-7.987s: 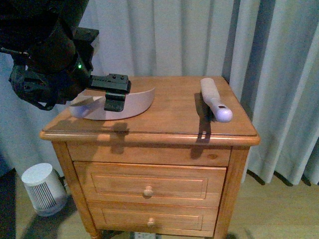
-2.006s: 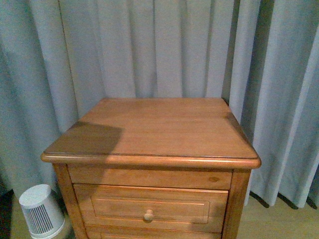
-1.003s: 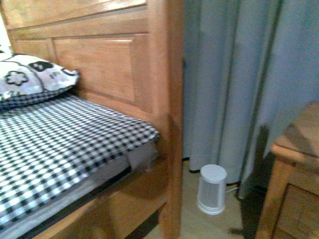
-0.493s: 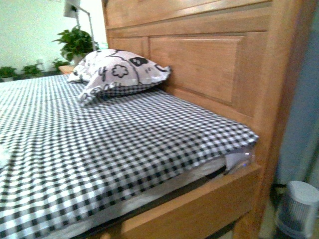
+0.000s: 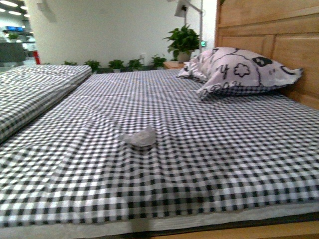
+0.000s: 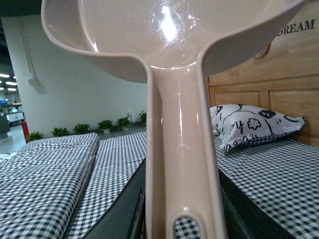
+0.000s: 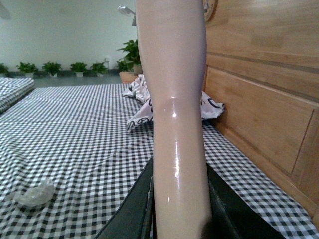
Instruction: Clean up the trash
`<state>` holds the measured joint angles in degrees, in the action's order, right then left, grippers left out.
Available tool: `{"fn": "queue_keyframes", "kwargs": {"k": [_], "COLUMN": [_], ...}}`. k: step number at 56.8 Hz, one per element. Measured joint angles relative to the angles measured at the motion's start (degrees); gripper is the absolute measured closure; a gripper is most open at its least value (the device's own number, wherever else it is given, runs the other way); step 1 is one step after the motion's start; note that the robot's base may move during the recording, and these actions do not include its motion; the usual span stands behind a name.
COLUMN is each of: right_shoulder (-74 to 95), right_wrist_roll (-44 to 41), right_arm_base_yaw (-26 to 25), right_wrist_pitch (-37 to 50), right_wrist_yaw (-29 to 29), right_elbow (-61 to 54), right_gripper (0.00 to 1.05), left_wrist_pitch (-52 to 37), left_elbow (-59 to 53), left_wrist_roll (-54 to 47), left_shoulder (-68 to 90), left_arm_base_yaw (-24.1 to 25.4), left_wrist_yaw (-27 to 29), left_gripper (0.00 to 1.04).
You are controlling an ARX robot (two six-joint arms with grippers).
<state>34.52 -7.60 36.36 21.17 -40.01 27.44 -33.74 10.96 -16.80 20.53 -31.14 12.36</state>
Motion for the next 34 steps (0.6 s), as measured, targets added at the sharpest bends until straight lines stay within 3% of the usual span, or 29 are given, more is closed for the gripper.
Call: {"fn": "queue_keyframes", "kwargs": {"k": [6,8,12,15,18,25,34], "right_shoulder": [-0.11,-0.2,-0.33,-0.35,-0.44,-0.44,-0.44], "right_wrist_roll": [0.0,0.0,0.02,0.02,0.02,0.0,0.0], "right_arm_base_yaw": [0.0,-0.02,-0.2,-0.2,-0.22,-0.2,-0.22], "right_wrist_pitch": [-0.02,-0.02,0.0,0.0,0.0,0.0,0.0], "right_wrist_yaw": [-0.35,-0.68,-0.94,-0.85,-0.87,-0.7,-0.57], "right_elbow": [0.0,0.0,0.0,0.0,0.0,0.0,0.0], "right_gripper": [0.84,0.84,0.84,0.84,0.84,0.84,0.84], "left_wrist_pitch": [0.2,5.42,24.65,34.34,41.29,35.87,35.08], "left_elbow": [0.02,1.66,9.03,12.48,14.56,16.31,19.87], "left_wrist_roll": [0.09,2.03,9.7,13.7,15.61,9.62,-2.29], "left_shoulder": [0.09,0.66,3.82,6.56,11.02,21.73,32.33], "left_arm_base_yaw": [-0.09,-1.07,-1.31,1.97,8.46,17.97,22.82], "left_wrist_yaw": [0.15,3.91,13.62,14.93,10.16,-3.41,-13.49], "left_gripper": [0.77,0.77,0.77,0.77,0.77,0.78,0.78]}}
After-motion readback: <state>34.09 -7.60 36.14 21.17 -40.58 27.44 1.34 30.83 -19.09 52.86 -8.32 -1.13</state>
